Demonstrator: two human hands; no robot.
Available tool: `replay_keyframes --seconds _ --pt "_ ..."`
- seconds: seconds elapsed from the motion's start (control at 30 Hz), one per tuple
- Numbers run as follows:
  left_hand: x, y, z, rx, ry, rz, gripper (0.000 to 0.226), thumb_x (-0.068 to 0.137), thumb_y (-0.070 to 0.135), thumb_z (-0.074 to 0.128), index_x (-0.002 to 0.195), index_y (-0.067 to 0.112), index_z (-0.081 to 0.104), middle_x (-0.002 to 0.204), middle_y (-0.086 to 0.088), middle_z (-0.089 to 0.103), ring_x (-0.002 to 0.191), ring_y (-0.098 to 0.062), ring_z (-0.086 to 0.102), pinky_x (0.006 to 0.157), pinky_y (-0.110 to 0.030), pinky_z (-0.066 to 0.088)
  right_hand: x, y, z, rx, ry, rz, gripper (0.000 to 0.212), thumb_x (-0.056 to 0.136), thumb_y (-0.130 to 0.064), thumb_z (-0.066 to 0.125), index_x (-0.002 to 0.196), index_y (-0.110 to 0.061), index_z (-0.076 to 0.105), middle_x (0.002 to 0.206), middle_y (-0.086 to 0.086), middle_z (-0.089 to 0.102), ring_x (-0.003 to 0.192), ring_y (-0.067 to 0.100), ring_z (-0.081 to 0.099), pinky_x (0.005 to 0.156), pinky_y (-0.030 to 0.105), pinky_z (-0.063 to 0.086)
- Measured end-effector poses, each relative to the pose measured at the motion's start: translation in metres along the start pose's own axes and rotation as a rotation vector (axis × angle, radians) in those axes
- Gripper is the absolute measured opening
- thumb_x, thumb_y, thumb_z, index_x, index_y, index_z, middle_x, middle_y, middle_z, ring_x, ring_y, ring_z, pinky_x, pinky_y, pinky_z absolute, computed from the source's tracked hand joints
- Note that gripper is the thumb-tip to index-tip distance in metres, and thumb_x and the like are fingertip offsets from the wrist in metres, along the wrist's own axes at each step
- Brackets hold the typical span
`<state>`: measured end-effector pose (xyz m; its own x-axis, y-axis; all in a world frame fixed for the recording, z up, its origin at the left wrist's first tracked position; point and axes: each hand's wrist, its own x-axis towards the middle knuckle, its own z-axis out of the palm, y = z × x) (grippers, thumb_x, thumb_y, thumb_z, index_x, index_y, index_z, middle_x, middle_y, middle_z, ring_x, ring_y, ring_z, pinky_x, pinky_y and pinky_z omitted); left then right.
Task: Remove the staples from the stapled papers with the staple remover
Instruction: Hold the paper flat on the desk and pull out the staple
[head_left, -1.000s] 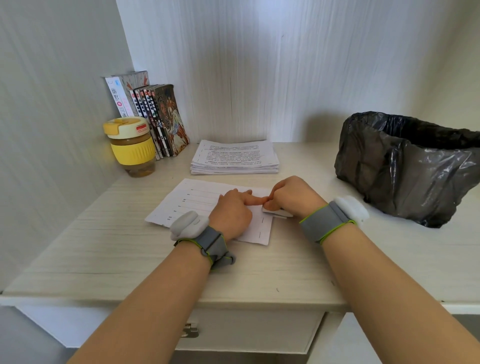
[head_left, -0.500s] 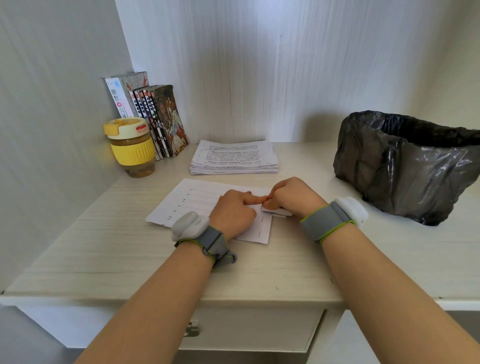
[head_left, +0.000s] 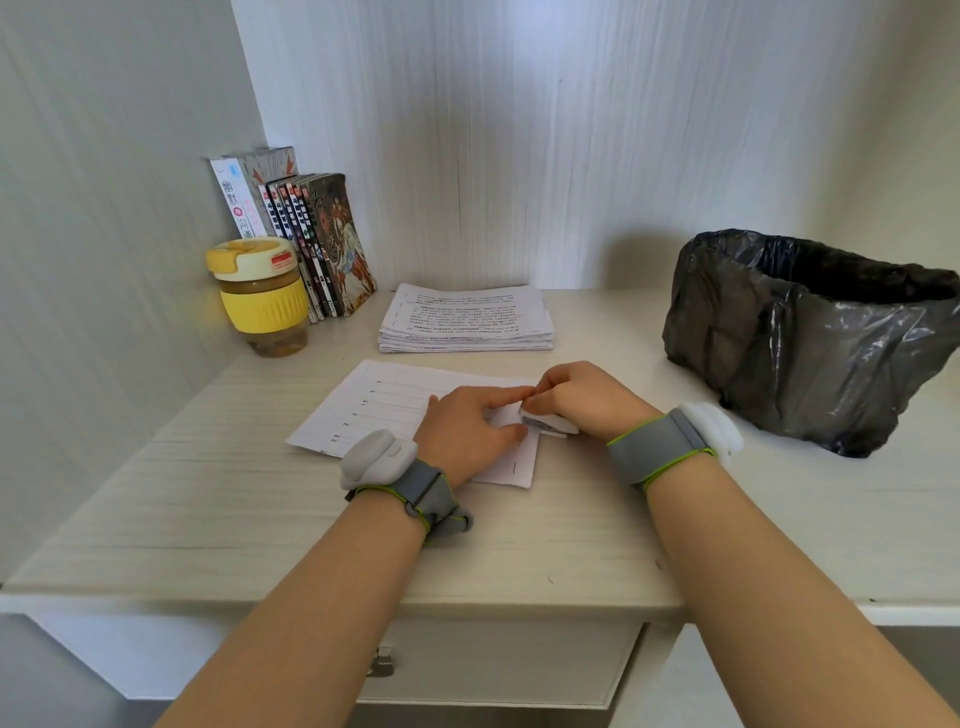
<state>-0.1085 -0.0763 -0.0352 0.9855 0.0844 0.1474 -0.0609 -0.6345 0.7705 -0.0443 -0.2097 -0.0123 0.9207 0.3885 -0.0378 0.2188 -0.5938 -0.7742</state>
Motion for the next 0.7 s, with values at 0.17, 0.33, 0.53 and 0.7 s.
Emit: replay_keyframes --seconds 0.17,0.33,0.53,0.7 --pt "0.0 -0.002 -0.001 0.019 -0.008 0.014 0.049 0.078 0.02 0.068 0.123 0.033 0.056 0.13 0.004 0.057 0.124 -0.017 0.048 0.115 -0.048 0.018 0.0 0.001 0.001 -0.013 0.031 -0.006 0.011 0.073 -0.023 0.067 0.067 -0.016 0.062 0.062 -0.003 0.053 0.061 0.01 0.048 0.054 0.024 0.037" --pt "0.0 -0.001 -0.001 0.037 -0.013 0.018 0.052 0.077 0.019 0.069 0.124 0.034 0.055 0.132 0.004 0.055 0.126 -0.016 0.046 0.116 -0.048 0.017 -0.002 0.001 0.0 -0.046 -0.003 -0.016 0.009 0.068 -0.018 0.071 0.072 -0.015 0.063 0.067 0.0 0.056 0.061 0.01 0.049 0.056 0.025 0.038" --pt "0.005 -0.002 -0.001 0.257 -0.028 -0.055 0.068 0.084 0.036 0.059 0.143 0.022 0.028 0.149 -0.002 0.035 0.14 -0.018 0.025 0.118 -0.046 0.0 -0.003 0.001 -0.003 -0.08 -0.014 -0.033 0.013 0.064 -0.009 0.075 0.074 -0.015 0.068 0.062 -0.002 0.057 0.059 0.012 0.049 0.055 0.023 0.04" --pt "0.011 -0.004 0.003 0.469 -0.162 -0.046 0.046 0.093 0.045 0.039 0.137 0.033 0.037 0.154 0.0 0.022 0.144 -0.02 0.01 0.114 -0.052 -0.004 -0.003 0.001 -0.002 -0.119 0.003 -0.049 0.014 0.063 -0.012 0.076 0.072 -0.018 0.068 0.065 0.001 0.057 0.066 0.015 0.051 0.065 0.027 0.042"
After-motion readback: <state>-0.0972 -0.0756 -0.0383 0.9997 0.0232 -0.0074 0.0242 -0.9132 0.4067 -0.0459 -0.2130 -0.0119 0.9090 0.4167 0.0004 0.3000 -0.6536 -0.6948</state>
